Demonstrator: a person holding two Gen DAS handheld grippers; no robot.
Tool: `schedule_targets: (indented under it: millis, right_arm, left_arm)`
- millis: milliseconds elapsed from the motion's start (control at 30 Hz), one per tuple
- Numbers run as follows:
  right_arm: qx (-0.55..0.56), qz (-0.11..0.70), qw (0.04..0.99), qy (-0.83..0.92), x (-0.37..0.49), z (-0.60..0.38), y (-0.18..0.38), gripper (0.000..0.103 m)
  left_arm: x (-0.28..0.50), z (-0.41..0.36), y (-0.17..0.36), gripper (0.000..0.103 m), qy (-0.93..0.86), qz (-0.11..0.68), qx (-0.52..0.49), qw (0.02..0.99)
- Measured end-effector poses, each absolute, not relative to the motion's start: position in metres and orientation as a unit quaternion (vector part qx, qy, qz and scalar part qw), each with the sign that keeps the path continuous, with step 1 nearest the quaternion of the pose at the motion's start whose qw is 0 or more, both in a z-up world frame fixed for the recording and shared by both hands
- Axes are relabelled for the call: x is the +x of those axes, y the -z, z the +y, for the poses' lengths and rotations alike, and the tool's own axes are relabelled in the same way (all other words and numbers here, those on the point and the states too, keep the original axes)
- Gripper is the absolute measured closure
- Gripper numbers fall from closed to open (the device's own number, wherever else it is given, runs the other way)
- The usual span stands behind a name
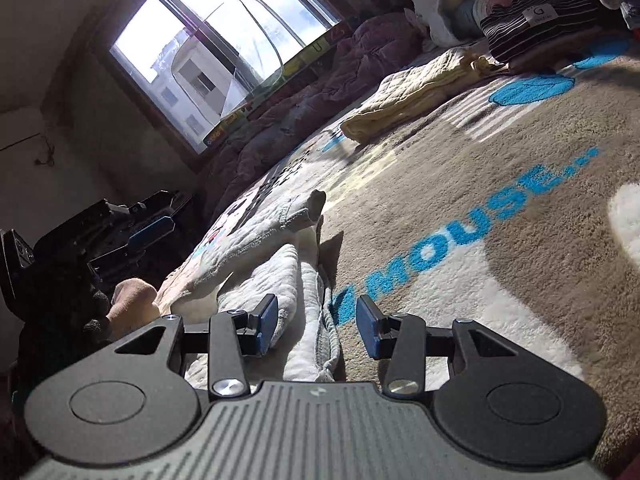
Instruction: Fold clothes
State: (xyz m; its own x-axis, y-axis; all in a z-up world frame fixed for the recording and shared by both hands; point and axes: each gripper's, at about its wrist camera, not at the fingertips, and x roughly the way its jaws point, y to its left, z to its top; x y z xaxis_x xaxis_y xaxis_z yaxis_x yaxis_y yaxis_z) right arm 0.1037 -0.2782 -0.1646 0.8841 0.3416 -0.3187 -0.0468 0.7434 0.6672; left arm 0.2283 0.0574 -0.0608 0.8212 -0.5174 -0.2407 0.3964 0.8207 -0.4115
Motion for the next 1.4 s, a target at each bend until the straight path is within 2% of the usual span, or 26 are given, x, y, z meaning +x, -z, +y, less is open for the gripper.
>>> schedule_targets:
  millis: [67,200,400,533,700,800,867,1000,1267,1400]
  right_arm:
    - [0.347,0.213,0.906,-0.113,0.11,-0.28,0.164,0.057]
    - [0.379,0.218,0.89,-0.125,0.13,-0.287,0.164,0.045]
    - [0.424,0.263,0.857,-0.128,0.183,-0.295,0.166,0.033]
    - [0.445,0.289,0.837,-0.133,0.224,-0.292,0.164,0.032]
    - [0.499,0.308,0.8,-0.129,0.26,-0.289,0.169,0.027]
    - [0.519,0.312,0.785,-0.13,0.274,-0.286,0.17,0.028]
    - [0.496,0.314,0.798,-0.135,0.282,-0.282,0.163,0.041]
    - [0.415,0.324,0.837,-0.147,0.296,-0.268,0.139,0.092]
    - [0.305,0.288,0.895,-0.15,0.314,-0.258,0.075,0.094]
    - [0.262,0.276,0.915,-0.131,0.341,-0.255,0.047,0.094]
  left_arm:
    - [0.215,0.093,0.066,0.064,0.207,0.178,-0.19,0.943]
    - [0.191,0.144,0.085,0.065,0.146,0.214,-0.201,0.945]
    - [0.162,0.147,0.113,0.067,0.173,0.266,-0.153,0.936]
    - [0.149,0.144,0.124,0.068,0.213,0.285,-0.135,0.925]
    - [0.14,0.143,0.119,0.068,0.256,0.278,-0.108,0.919]
    - [0.137,0.144,0.115,0.068,0.268,0.27,-0.08,0.922]
    - [0.134,0.145,0.114,0.068,0.277,0.266,-0.054,0.922]
    - [0.131,0.151,0.117,0.068,0.285,0.273,-0.027,0.918]
    - [0.115,0.13,0.13,0.068,0.364,0.291,0.044,0.884]
    - [0.121,0.116,0.131,0.068,0.391,0.288,0.024,0.874]
